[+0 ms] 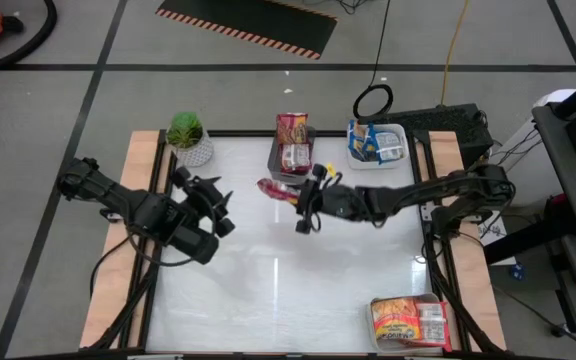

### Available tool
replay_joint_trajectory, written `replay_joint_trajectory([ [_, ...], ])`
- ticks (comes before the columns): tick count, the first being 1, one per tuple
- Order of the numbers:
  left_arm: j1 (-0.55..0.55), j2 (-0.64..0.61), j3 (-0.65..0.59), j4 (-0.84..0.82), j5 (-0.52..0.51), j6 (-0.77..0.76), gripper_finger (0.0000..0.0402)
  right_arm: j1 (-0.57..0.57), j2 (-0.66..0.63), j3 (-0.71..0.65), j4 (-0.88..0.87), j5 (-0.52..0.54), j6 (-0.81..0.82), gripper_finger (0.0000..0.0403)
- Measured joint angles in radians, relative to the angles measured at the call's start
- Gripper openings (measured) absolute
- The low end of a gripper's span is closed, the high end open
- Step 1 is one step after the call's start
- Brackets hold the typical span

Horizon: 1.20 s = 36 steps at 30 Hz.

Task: Sort Maruchan noodles
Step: Put the red noodle pack into the black bin

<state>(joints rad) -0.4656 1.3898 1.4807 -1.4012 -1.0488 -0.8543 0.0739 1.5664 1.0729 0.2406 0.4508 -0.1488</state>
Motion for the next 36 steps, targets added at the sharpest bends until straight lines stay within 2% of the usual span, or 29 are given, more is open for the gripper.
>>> replay_joint_trajectory([
  [5,-0.054,0.002,-0.002,-0.132,0.011,-0.167,0.0214,-0.106,-0.011,0.000,-0.048,-0.161,0.006,0.0118],
  [13,-0.116,0.001,-0.046,-0.135,0.059,-0.230,0.0214,-0.299,0.004,-0.001,-0.070,-0.320,-0.053,0.0118],
  [18,-0.134,0.002,-0.079,-0.136,0.101,-0.274,0.0214,-0.399,0.004,-0.001,-0.073,-0.322,-0.142,0.0118],
  [23,-0.154,0.002,-0.114,-0.135,0.188,-0.319,0.0214,-0.470,0.034,-0.001,-0.047,-0.324,-0.185,0.0118],
  [28,-0.184,0.002,-0.131,-0.136,0.257,-0.381,0.0214,-0.500,0.109,-0.001,0.068,-0.325,-0.287,0.0118],
  [34,-0.236,0.002,-0.131,-0.133,0.267,-0.435,0.0214,-0.516,0.189,-0.001,0.206,-0.329,-0.419,0.0118],
  [36,-0.249,0.002,-0.131,-0.133,0.266,-0.440,0.0214,-0.524,0.201,-0.001,0.222,-0.368,-0.426,0.0118],
])
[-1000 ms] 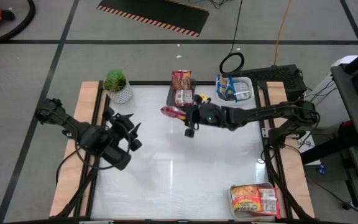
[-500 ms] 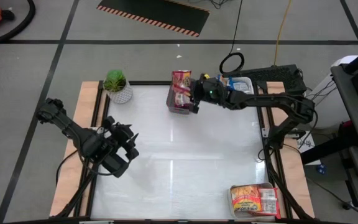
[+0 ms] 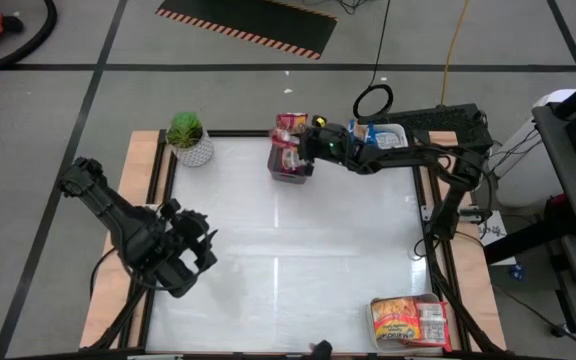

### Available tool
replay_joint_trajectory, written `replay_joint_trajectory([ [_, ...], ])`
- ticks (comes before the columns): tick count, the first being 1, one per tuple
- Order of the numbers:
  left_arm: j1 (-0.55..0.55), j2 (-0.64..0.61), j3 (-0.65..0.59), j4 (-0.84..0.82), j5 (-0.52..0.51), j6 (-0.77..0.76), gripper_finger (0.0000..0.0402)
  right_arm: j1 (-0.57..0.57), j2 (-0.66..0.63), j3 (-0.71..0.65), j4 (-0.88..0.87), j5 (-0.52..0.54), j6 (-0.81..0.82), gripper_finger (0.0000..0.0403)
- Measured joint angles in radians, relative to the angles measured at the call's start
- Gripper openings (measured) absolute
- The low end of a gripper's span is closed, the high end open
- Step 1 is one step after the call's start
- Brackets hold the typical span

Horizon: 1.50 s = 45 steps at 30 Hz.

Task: Sort Maruchan noodles
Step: Put the red noodle pack into the black bin

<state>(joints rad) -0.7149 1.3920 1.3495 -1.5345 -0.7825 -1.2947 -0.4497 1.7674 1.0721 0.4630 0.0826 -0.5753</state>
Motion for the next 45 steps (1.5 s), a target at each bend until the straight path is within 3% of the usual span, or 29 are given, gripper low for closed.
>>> replay_joint_trajectory([
  [3,-0.014,0.000,0.000,0.000,0.000,-0.001,0.0214,-0.009,0.018,0.000,-0.004,-0.054,0.015,0.0120],
  [8,-0.016,0.000,0.000,-0.001,0.000,-0.001,0.0214,-0.019,0.019,0.000,-0.028,-0.056,0.037,0.0133],
  [13,-0.015,0.000,0.000,-0.001,0.000,-0.001,0.0214,-0.019,0.019,0.000,-0.035,0.022,0.015,0.0148],
  [22,-0.015,0.000,0.000,-0.002,-0.001,0.011,0.0214,-0.018,0.046,0.000,-0.012,0.029,0.035,0.0185],
  [28,-0.015,0.000,0.000,-0.007,-0.002,0.018,0.0214,-0.012,0.041,0.000,0.037,0.105,0.070,0.0194],
  [36,-0.001,0.000,0.000,-0.006,-0.027,0.064,0.0214,0.062,-0.030,-0.001,0.030,0.158,0.085,0.0194],
  [45,0.085,0.000,0.000,0.000,-0.065,0.182,0.0214,0.185,-0.201,-0.001,-0.227,0.182,0.122,0.0194],
])
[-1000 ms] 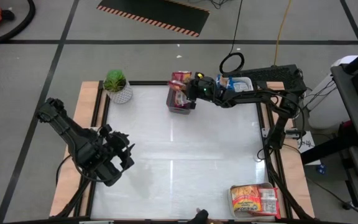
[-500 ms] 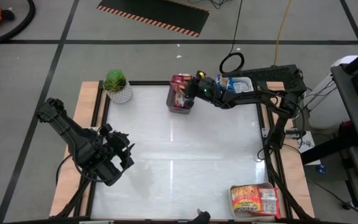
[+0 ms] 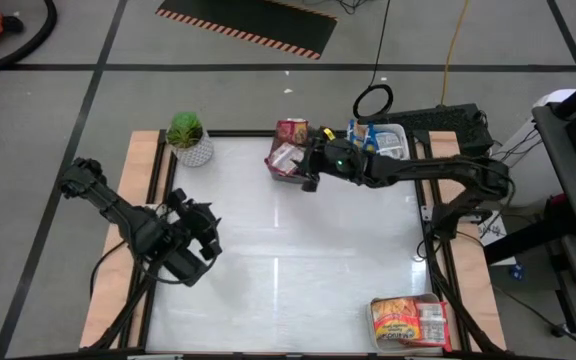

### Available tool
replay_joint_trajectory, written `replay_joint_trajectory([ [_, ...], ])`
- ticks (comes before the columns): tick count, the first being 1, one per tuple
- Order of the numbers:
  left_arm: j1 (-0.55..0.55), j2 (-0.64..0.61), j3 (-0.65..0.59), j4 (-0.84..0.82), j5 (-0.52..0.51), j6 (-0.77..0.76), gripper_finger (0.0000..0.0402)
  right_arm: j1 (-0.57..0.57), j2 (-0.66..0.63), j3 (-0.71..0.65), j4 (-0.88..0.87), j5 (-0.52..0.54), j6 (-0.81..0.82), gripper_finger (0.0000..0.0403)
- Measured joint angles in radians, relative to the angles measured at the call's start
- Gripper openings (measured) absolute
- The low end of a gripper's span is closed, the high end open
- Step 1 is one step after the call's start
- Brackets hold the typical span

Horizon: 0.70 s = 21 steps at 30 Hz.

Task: Sort Maruchan noodles
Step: Put the red noodle pack into the black bin, then return to Home Position

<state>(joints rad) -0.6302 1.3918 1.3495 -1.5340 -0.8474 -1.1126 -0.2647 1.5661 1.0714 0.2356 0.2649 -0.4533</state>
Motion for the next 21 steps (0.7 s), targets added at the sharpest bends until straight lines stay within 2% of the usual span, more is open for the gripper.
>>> replay_joint_trajectory([
  [6,0.088,0.000,0.000,0.069,-0.066,0.150,0.0214,0.087,-0.165,0.000,-0.246,-0.002,0.085,0.0194],
  [12,0.172,-0.001,0.000,0.146,-0.071,0.357,0.0214,0.171,-0.310,-0.001,-0.443,-0.004,0.255,0.0194],
  [21,0.281,-0.001,0.001,0.362,-0.083,0.659,0.0214,0.286,-0.511,-0.182,-0.472,-0.003,0.409,0.0194],
])
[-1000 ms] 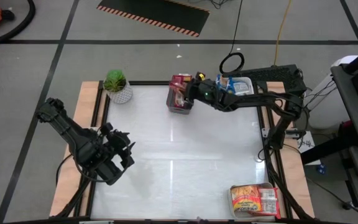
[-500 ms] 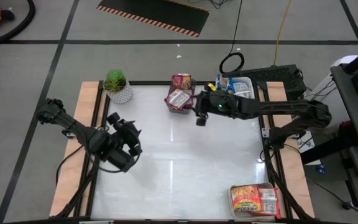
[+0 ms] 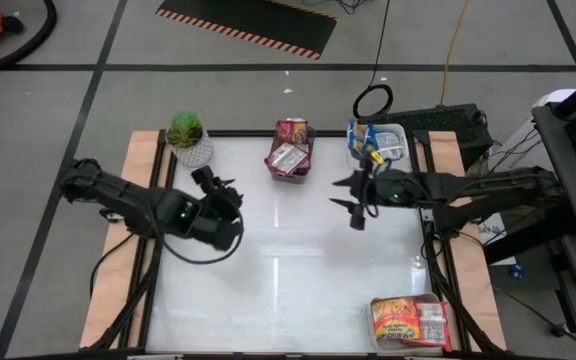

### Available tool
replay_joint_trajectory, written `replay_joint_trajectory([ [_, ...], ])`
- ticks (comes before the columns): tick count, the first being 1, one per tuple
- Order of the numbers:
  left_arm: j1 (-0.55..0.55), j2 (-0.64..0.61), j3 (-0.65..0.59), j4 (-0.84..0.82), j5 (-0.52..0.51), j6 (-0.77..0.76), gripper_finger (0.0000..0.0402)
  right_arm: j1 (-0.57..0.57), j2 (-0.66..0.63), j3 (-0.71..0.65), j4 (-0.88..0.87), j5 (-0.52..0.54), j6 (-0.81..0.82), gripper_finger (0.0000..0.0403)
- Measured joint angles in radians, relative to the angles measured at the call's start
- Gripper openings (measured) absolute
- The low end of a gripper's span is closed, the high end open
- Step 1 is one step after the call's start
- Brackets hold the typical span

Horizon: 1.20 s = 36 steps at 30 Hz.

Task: Sort Maruchan noodles
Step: Return to Home Position

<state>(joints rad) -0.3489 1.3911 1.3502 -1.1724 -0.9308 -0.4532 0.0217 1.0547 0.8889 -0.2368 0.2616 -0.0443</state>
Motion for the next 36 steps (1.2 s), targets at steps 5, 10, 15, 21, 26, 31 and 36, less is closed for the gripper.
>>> replay_joint_trajectory([
  [5,0.086,0.000,0.000,0.163,-0.005,0.117,0.0214,0.035,-0.114,-0.137,0.040,0.001,0.086,0.0194],
  [10,0.120,0.000,0.000,0.234,0.082,0.151,0.0214,0.066,-0.195,-0.268,0.162,0.000,0.104,0.0194],
  [15,0.090,0.001,-0.040,0.378,0.154,0.256,0.0214,0.085,-0.241,-0.349,0.219,-0.003,0.081,0.0181],
  [21,0.061,0.001,-0.135,0.658,0.300,0.412,0.0191,0.116,-0.251,-0.394,0.218,-0.004,0.056,0.0121],
  [26,0.048,0.001,-0.209,0.810,0.364,0.471,0.0101,0.176,-0.251,-0.406,0.217,-0.026,0.060,0.0045],
  [31,0.025,0.001,-0.245,0.853,0.376,0.410,0.0020,0.269,-0.283,-0.406,0.216,-0.016,0.061,0.0008],
  [36,-0.005,-0.015,-0.284,0.890,0.383,0.400,0.0006,0.358,-0.368,-0.406,0.176,0.052,0.062,0.0001],
])
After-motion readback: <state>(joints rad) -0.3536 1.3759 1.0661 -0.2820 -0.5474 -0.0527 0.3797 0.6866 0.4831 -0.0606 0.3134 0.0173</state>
